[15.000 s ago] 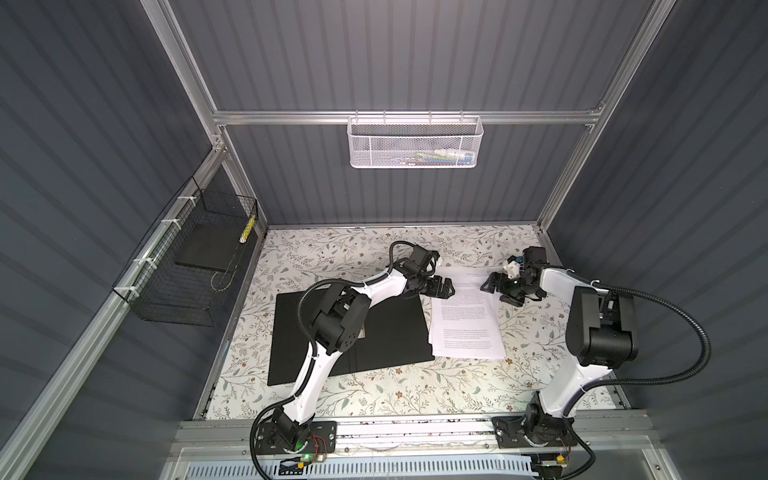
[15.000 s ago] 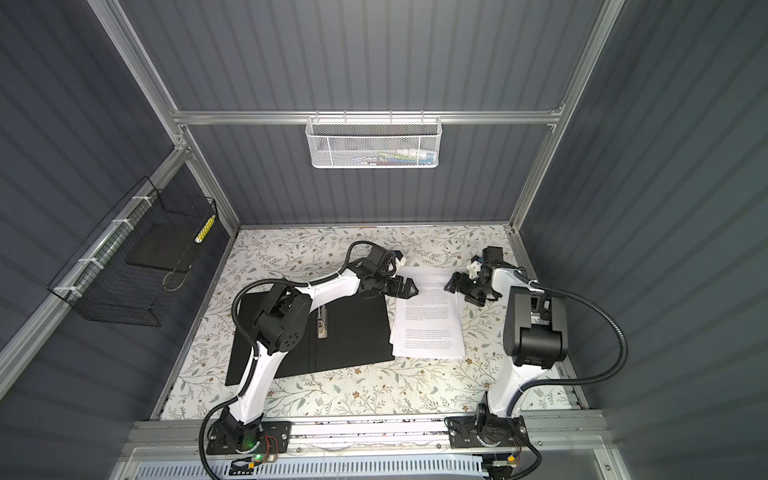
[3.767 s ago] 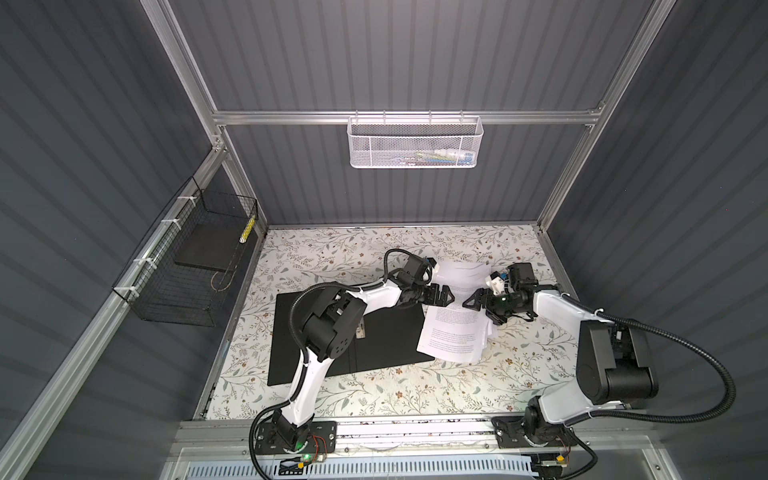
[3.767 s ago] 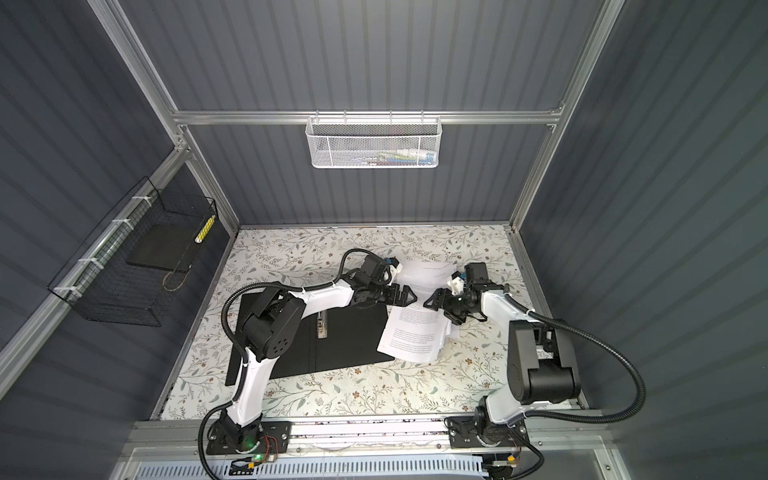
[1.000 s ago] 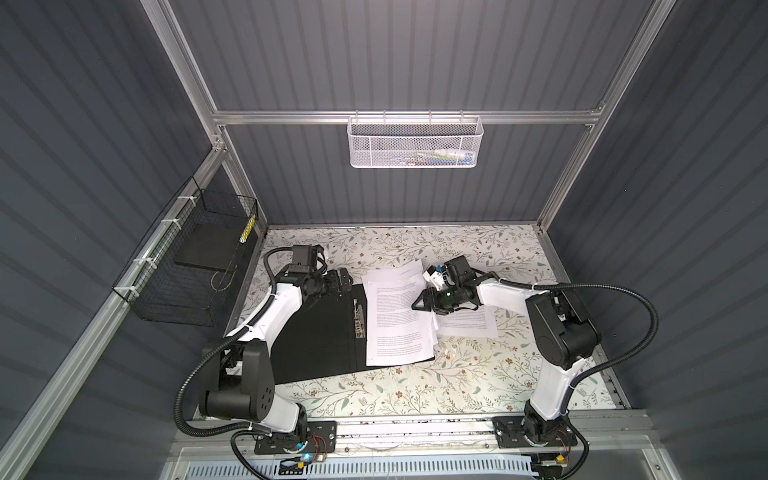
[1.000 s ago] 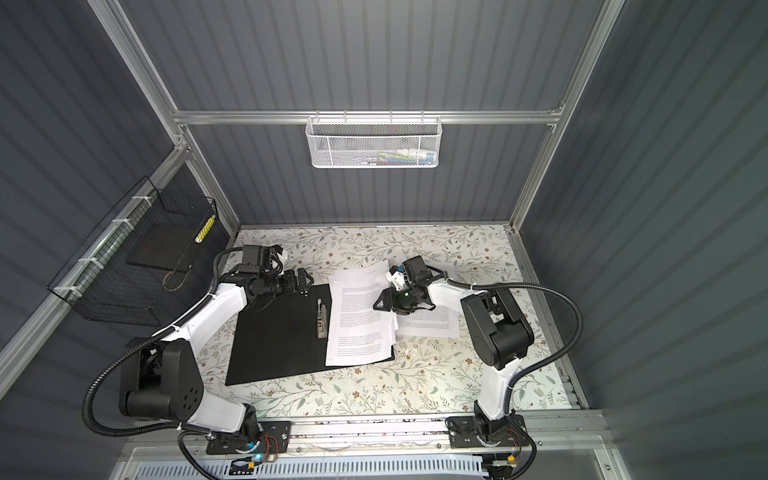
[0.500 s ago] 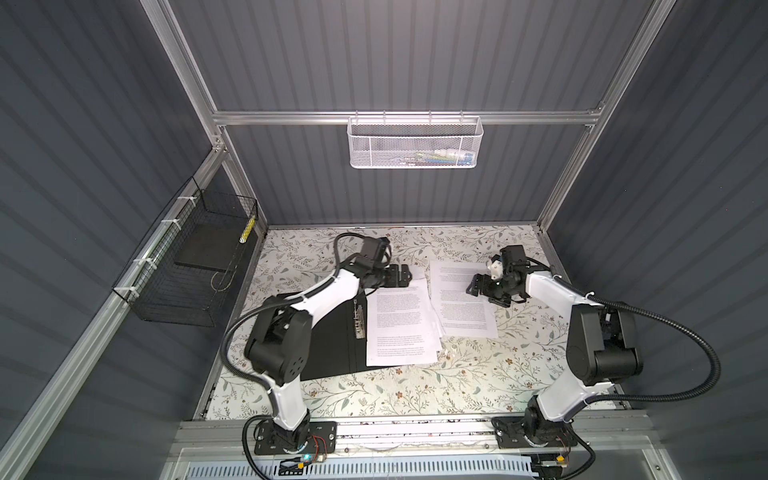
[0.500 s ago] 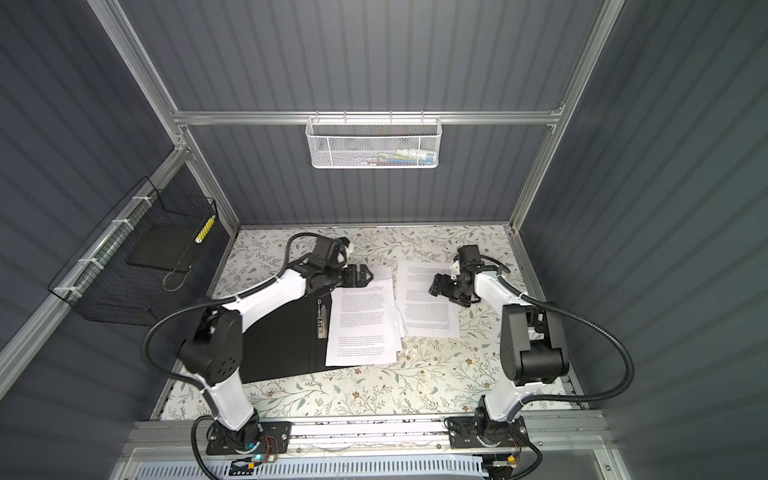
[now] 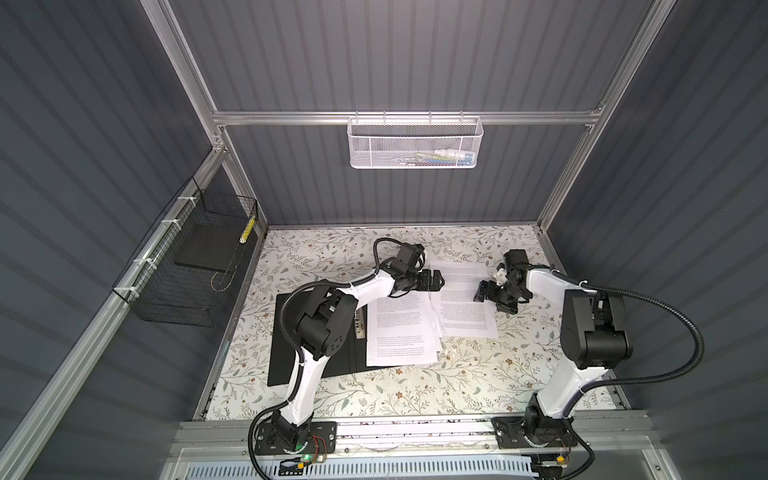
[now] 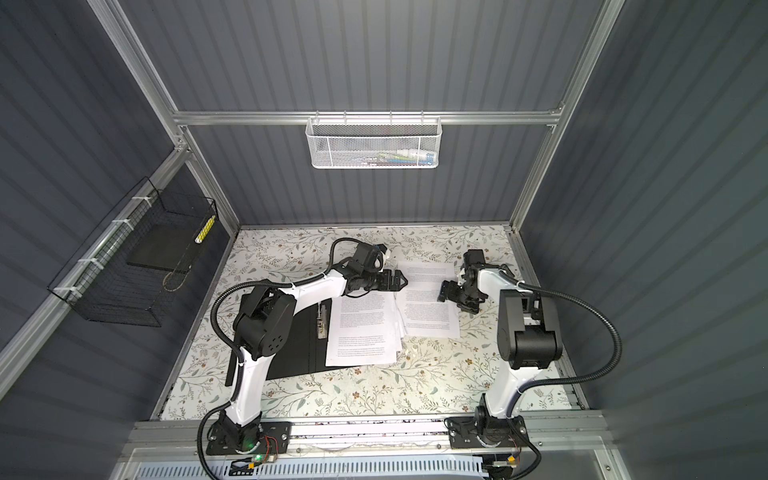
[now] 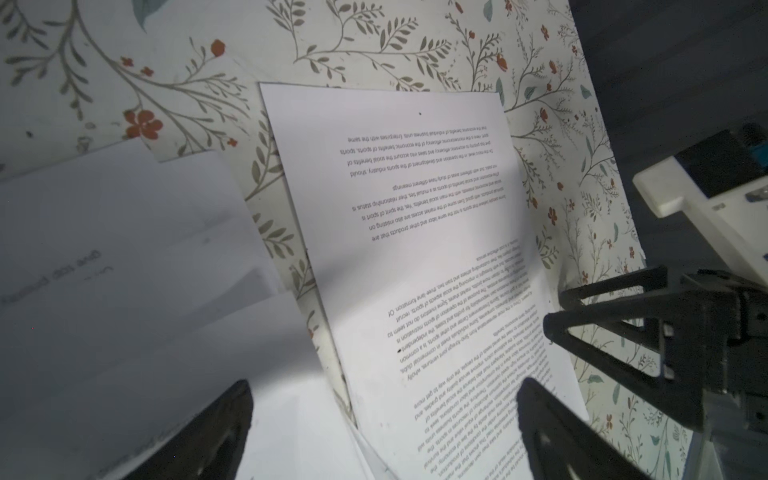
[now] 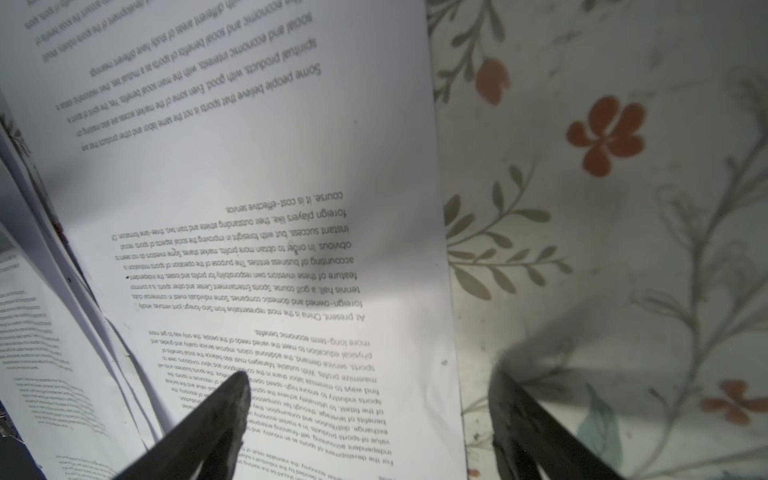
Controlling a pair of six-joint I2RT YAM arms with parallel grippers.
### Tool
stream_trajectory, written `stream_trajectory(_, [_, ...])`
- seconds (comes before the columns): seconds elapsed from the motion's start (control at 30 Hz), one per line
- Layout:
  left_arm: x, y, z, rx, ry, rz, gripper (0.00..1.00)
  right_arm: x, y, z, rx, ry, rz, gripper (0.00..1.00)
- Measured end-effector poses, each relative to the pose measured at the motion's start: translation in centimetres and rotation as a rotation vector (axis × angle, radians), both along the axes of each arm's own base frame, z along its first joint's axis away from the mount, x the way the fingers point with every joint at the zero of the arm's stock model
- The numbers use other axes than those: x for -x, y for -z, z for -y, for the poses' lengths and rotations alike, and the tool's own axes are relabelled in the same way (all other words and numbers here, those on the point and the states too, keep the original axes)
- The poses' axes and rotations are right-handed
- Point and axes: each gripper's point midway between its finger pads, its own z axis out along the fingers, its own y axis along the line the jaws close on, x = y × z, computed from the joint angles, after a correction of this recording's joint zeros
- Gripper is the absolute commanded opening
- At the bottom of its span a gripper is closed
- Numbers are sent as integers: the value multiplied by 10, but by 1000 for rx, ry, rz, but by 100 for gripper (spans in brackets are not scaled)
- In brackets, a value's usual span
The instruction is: Put the files into the folder
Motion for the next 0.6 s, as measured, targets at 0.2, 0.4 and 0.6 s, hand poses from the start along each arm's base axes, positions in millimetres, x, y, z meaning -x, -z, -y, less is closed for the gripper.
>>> stream_trajectory(0.2, [-7, -17, 21, 40, 25, 35, 99, -9, -3, 0, -1, -5, 12, 89])
stream_trajectory(0.4, [-5, -15, 48, 37, 61, 31, 99, -10, 1, -4, -21, -10, 1, 88])
stream_trajectory(0.6, [9, 21, 47, -49, 58, -49, 99, -13, 3, -7, -43, -14, -2, 85])
